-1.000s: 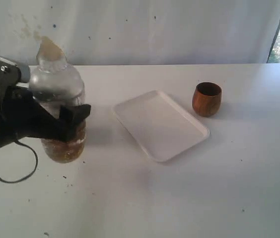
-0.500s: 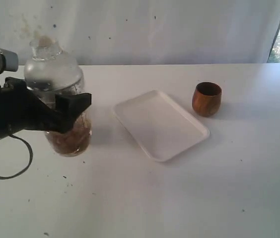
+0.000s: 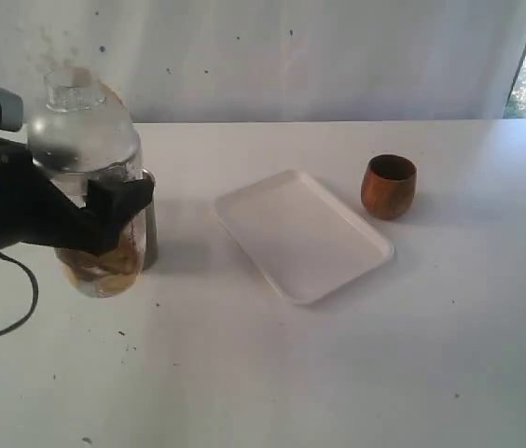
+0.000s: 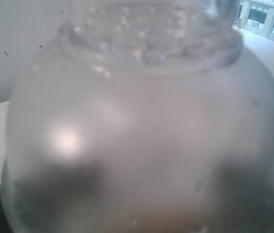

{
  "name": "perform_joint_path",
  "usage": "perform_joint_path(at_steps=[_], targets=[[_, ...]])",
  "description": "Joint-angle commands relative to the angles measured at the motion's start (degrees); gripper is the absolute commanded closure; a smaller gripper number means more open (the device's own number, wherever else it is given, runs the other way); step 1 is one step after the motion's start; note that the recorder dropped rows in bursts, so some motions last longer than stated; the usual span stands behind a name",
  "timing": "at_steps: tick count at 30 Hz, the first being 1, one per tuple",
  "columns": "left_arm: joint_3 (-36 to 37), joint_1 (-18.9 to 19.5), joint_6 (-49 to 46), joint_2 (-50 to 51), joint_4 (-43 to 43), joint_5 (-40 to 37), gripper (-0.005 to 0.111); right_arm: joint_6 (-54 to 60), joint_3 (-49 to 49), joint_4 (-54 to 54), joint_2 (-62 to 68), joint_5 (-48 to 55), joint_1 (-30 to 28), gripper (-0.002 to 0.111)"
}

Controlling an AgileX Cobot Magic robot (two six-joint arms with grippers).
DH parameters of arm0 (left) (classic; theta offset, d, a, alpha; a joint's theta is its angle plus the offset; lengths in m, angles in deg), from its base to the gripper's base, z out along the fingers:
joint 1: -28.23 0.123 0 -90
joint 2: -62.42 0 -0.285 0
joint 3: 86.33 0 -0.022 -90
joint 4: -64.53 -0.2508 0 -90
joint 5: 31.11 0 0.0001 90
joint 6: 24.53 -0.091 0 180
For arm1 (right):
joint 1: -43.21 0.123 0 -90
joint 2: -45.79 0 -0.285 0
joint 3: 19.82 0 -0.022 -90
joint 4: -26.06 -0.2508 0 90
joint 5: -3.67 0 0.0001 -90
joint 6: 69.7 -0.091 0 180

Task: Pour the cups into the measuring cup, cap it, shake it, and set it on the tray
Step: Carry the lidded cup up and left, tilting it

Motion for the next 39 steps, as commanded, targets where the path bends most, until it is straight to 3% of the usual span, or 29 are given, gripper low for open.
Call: perform_joint_path(at_steps=[1,3,6,18,24,31,39], targets=[[-1.3,1.5,-0.3,-2.4,2.1,2.5,0.107,-0.2,0.4,0.5,-0.3,-0.2,-0.3,0.108],[-1.3,0.5,0.6,-3.2,-3.6,1.5,0.107,-0.2,0.4,0.5,-0.3,-0.2,-0.3,0.108],[-1.4,4.8,-4.3,-3.2,6.1,1.2,0.107,-0.2,0.4,0.5,-0.3,-0.2,-0.3,0.108],[-4.7,16.7,-16.6,-2.7,7.6,-3.0,0.107,-1.3,0.4,0.5,-0.3,-0.2,-0.3,0.108],[-13.8,17.2,-28.3,1.0,7.2,-16.3,0.107,-1.3,0.4,0.5,-0.3,-0.2,-0.3,0.108],[-20.0,17.0,-37.2,8.0,6.9,-18.6,0.107,-1.3,0.4,0.5,-0.3,-0.2,-0.3,0.108],[-24.1,17.0,-38.2,13.4,3.6,-21.1,0.107,-1.3,0.4,0.5,-0.3,-0.2,-0.3,0.108]])
